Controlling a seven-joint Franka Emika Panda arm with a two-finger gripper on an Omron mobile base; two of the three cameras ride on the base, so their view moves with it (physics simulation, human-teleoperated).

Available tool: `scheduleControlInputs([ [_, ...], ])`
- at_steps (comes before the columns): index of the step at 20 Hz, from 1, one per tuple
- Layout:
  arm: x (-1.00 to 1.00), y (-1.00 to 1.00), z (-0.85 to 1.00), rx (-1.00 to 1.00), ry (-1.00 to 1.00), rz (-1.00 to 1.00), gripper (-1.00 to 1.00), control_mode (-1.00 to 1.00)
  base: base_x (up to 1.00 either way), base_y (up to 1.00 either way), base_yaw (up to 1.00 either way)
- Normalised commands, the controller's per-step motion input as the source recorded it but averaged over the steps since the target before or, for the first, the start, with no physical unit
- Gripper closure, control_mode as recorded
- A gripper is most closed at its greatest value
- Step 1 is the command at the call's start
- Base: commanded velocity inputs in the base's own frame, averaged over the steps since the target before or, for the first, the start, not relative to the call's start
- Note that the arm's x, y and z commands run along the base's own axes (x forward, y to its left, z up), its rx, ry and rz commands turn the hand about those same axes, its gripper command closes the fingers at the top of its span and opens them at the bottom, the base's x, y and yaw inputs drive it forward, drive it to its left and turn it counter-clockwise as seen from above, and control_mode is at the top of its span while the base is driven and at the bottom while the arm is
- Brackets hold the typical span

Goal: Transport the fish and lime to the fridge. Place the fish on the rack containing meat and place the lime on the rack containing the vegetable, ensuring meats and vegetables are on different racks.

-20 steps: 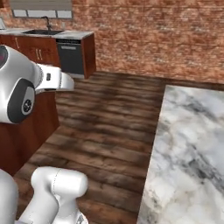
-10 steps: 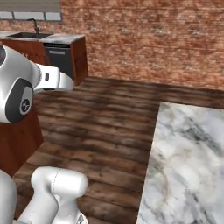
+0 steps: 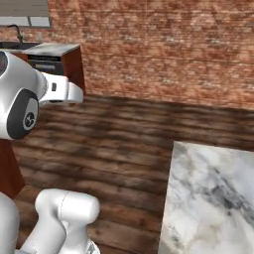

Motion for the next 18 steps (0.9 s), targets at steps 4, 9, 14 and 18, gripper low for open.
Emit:
scheduleControlInputs([
  [4,0.0,0.0,0.0,0.0,0.0,0.0,-1.0,1.0,1.0,0.53,-0.24],
  [9,0.0,0.0,0.0,0.0,0.0,0.0,-1.0,1.0,1.0,0.45,-0.23],
  [14,0.0,0.0,0.0,0.0,0.0,0.0,-1.0,1.0,1.0,0.13,-0.24],
  [18,0.0,0.0,0.0,0.0,0.0,0.0,-1.0,1.0,1.0,0.01,-0.3],
])
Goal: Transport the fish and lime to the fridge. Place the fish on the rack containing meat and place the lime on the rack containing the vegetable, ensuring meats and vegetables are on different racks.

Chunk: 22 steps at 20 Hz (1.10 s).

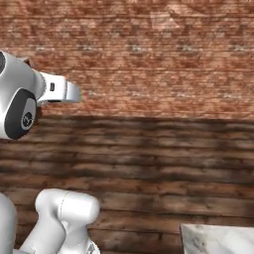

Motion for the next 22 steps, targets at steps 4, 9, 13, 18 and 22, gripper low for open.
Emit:
scheduleControlInputs([
  [4,0.0,0.0,0.0,0.0,0.0,0.0,-1.0,1.0,1.0,0.05,-0.46],
  [9,0.0,0.0,0.0,0.0,0.0,0.0,-1.0,1.0,1.0,0.46,-0.49],
  [13,0.0,0.0,0.0,0.0,0.0,0.0,-1.0,1.0,1.0,0.59,-0.5],
  [18,0.0,0.0,0.0,0.0,0.0,0.0,-1.0,1.0,1.0,0.58,-0.59],
  [22,0.0,0.0,0.0,0.0,0.0,0.0,-1.0,1.0,1.0,0.59,-0.64],
])
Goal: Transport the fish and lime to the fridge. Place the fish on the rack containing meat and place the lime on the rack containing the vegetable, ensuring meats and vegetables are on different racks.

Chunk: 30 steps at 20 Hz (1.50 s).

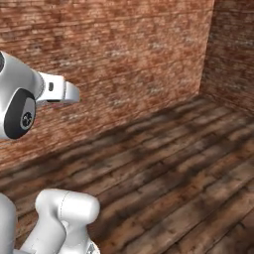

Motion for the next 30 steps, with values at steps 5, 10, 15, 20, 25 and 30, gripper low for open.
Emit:
scheduleControlInputs([
  [5,0.0,0.0,0.0,0.0,0.0,0.0,-1.0,1.0,1.0,0.62,-0.66],
  [10,0.0,0.0,0.0,0.0,0.0,0.0,-1.0,1.0,1.0,0.62,-0.66],
  [15,0.0,0.0,0.0,0.0,0.0,0.0,-1.0,1.0,1.0,0.54,-0.6],
  [20,0.0,0.0,0.0,0.0,0.0,0.0,-1.0,1.0,1.0,0.43,-0.55],
  [25,0.0,0.0,0.0,0.0,0.0,0.0,-1.0,1.0,1.0,0.44,-0.56],
  [30,0.0,0.0,0.0,0.0,0.0,0.0,-1.0,1.0,1.0,0.57,-0.59],
])
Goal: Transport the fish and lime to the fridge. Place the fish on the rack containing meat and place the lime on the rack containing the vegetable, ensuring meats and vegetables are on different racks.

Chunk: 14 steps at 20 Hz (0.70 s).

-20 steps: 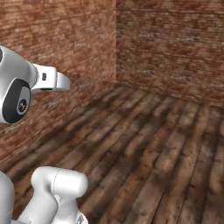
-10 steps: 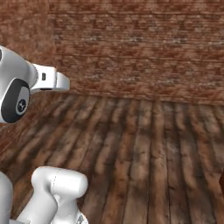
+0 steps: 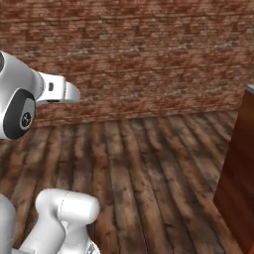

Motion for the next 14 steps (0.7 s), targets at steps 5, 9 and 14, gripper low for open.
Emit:
scheduleControlInputs([
  [5,0.0,0.0,0.0,0.0,0.0,0.0,-1.0,1.0,1.0,0.82,-0.62],
  [9,0.0,0.0,0.0,0.0,0.0,0.0,-1.0,1.0,1.0,0.84,-0.64],
  [14,0.0,0.0,0.0,0.0,0.0,0.0,-1.0,1.0,1.0,0.93,-0.6],
])
